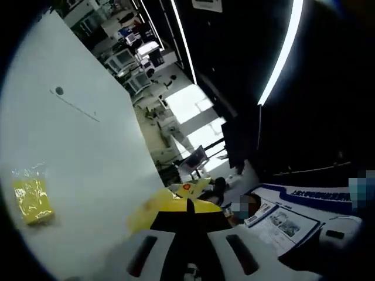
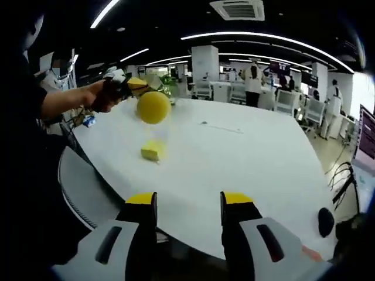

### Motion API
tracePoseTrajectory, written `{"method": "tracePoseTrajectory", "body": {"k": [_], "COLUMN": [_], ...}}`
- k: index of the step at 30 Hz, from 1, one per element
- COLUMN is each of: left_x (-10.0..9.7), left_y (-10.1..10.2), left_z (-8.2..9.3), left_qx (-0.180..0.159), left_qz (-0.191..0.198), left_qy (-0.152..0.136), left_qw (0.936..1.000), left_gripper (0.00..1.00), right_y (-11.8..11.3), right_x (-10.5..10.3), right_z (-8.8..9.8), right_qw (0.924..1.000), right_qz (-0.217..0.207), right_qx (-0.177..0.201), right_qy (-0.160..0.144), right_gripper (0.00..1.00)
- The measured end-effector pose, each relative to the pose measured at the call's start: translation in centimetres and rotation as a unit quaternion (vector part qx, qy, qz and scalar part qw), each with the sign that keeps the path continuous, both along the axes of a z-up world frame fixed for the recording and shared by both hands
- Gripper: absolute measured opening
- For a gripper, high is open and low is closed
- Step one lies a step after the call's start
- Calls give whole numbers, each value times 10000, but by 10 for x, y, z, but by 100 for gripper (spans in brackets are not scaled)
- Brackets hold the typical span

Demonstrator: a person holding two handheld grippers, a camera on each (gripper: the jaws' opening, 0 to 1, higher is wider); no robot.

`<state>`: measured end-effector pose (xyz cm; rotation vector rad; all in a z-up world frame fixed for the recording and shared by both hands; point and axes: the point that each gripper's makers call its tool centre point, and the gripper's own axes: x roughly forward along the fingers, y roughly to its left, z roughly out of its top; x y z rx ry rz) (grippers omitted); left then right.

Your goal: Compare the silicone blocks by pressing each to a similar depth, holding the contact briefly, and releasing to observe deformation and rebound differences across the visible hardness samples.

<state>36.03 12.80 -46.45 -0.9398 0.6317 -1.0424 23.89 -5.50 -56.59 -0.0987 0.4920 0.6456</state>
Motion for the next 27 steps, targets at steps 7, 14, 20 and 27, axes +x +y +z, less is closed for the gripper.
{"method": "tracePoseTrajectory", "body": {"k": [7, 14, 20, 27], "left_x": [-17, -34, -48, -56], "left_y": [4, 0, -1, -4], "left_z": [23, 36, 47, 58], "left_qx": [-174, -265, -297, -416], "left_qz": [-105, -358, -561, -757], "left_qy": [-101, -215, -321, -415], "left_qw": [9997, 9988, 9975, 9954], "left_gripper": [0, 0, 0, 0], "right_y": [40, 78, 111, 136], "right_x": [35, 53, 59, 67], "right_z": [37, 61, 86, 102], "right_qw": [9891, 9748, 9720, 9678], "right_qz": [-38, 213, 754, 1257], "right_qx": [1474, 2222, 2202, 2143], "right_qy": [-58, 36, -313, -416], "right_gripper": [45, 45, 52, 53]}}
